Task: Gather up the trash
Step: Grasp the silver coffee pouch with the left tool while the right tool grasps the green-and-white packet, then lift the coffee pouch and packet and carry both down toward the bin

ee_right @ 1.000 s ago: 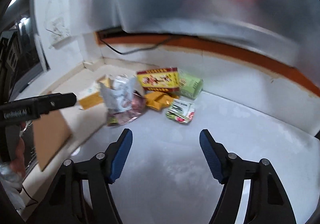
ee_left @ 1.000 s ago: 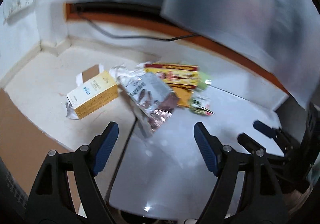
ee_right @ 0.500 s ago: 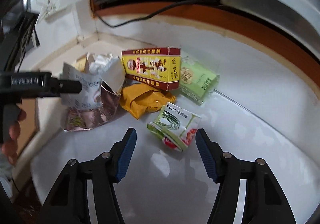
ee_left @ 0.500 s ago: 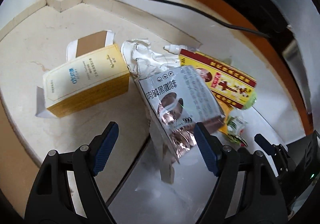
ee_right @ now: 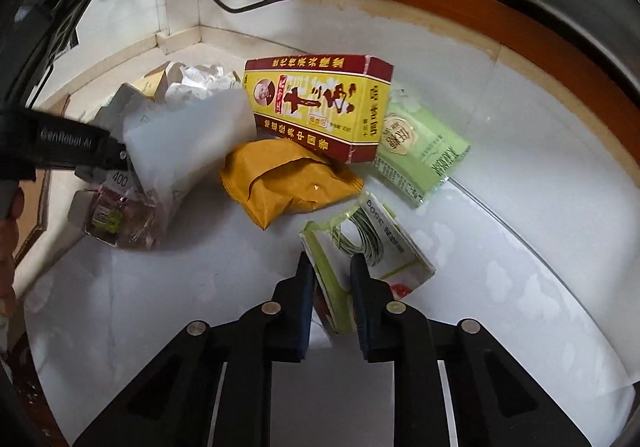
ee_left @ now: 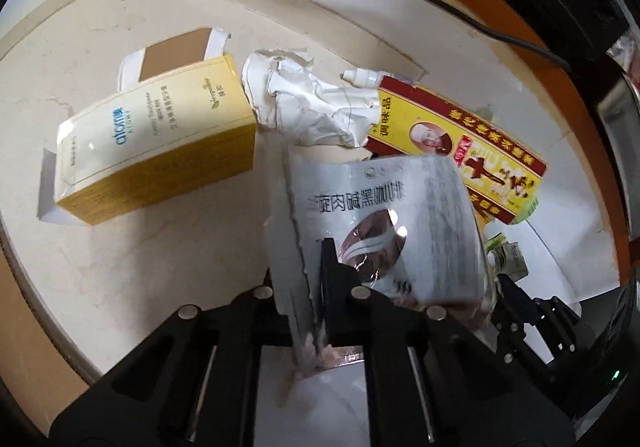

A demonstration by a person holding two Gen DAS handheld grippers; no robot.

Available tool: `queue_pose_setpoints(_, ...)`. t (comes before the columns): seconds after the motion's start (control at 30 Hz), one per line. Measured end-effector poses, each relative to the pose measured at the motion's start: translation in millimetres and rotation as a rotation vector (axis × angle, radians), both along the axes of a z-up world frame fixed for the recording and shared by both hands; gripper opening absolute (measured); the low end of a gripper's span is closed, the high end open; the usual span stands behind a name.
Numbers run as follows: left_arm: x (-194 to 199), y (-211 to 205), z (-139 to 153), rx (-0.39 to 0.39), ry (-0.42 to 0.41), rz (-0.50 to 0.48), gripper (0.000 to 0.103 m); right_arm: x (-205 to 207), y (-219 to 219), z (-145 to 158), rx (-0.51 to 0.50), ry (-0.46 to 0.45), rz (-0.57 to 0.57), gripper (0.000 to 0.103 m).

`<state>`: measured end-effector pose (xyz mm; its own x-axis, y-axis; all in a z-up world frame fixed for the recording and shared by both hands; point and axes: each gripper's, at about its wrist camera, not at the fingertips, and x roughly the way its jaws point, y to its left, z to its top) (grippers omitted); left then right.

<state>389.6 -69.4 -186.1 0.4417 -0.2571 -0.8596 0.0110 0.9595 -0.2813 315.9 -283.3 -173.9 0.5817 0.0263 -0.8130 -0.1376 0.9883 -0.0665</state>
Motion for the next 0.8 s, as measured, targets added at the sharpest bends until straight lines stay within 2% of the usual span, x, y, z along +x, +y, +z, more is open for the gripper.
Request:
queue_pose_setpoints(0.1,-15,0,8,0.011,-0.027,0.006,0.005,-9,-2,8,0.011,-0.001,-0.013,0.01)
queue_pose_setpoints(0.27,-49,8,30,0.022,-0.076,0.005,0.005,-32,-5,23,0.065,-0.006,-0.033,0.01)
queue_pose_setpoints(0.33,-73,20,47,0.026,-0.096,0.005,0.005,-46,-2,29,0.083,-0.011,-0.037,0.01)
queue_pose_setpoints(0.57,-159,41,81,0.072,-0.145,0.003,0.005,-106,14,58,0.155,-0.025,0.0,0.01)
queue_pose_setpoints(0.8,-254,71,102,0.107,-0.178,0.044,0.005,-167,49,100,0.239,-0.081,0.112,0.01)
